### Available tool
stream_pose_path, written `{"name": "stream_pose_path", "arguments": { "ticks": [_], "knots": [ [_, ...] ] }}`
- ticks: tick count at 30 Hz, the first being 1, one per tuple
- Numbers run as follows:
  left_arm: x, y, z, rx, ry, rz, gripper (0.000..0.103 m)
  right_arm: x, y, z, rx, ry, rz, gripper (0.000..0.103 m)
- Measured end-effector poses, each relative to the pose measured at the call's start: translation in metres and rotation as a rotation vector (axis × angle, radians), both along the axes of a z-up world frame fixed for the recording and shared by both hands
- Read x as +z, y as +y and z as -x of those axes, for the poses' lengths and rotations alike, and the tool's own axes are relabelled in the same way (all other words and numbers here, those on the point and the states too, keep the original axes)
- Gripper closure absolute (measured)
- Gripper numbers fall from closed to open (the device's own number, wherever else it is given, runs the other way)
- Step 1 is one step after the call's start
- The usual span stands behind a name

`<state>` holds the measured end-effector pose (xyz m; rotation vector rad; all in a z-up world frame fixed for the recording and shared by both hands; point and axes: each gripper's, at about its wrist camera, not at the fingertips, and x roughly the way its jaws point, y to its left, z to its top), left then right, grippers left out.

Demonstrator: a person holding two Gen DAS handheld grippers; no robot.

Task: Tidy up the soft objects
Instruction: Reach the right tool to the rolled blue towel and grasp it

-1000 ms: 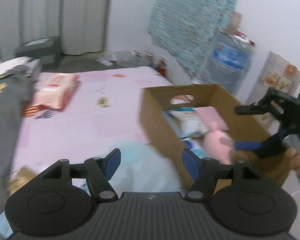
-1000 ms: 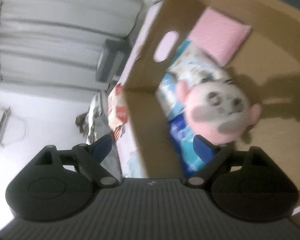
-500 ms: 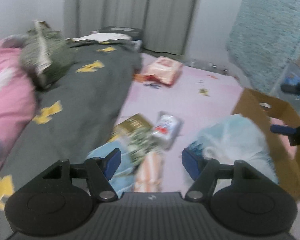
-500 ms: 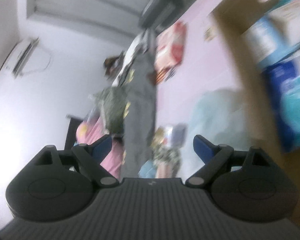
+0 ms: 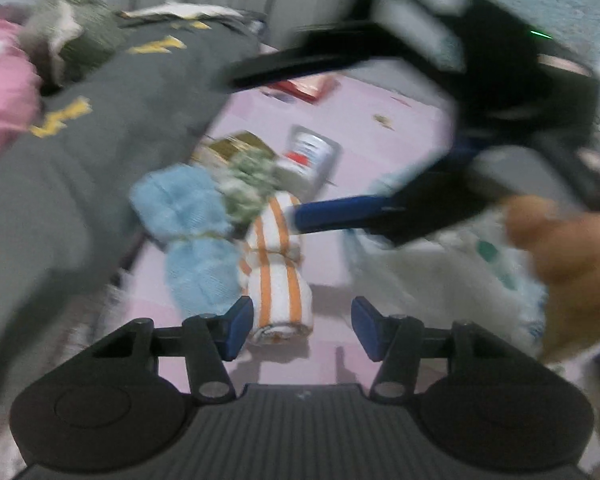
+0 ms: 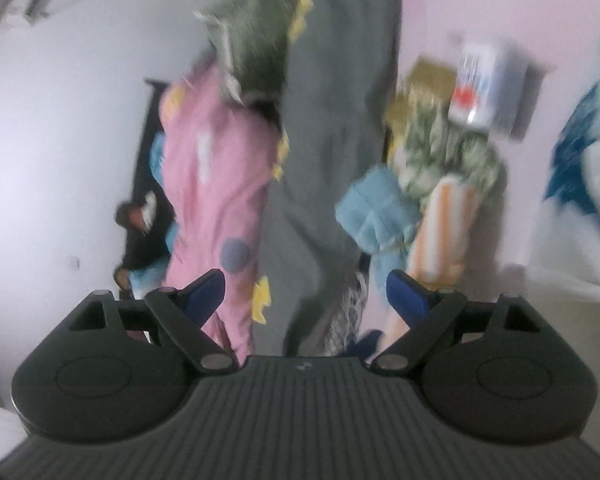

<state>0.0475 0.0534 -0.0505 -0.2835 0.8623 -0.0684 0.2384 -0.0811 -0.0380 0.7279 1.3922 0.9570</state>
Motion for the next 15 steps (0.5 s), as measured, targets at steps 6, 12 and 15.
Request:
{"name": "stream_pose_path", "arguments": {
  "ticks": [6,12,15],
  "knots": [
    [-0.001,0.005,0.008,-0.026,0.006,0.025,0.048,-0.036,0.016,-0.010,0.045,0.095,0.098,0.015],
    [0.010,0.033,0.009,0.070,-0.030,0.021,0.044,-0.038,-0.011,-0.022,-0.044,0.067,0.139,0.015],
    [0.009,0.040,0.000,0.133,-0.017,-0.023,0.044,-0.031,0.000,-0.023,-0.003,0.015,0.137,0.015]
  ]
}}
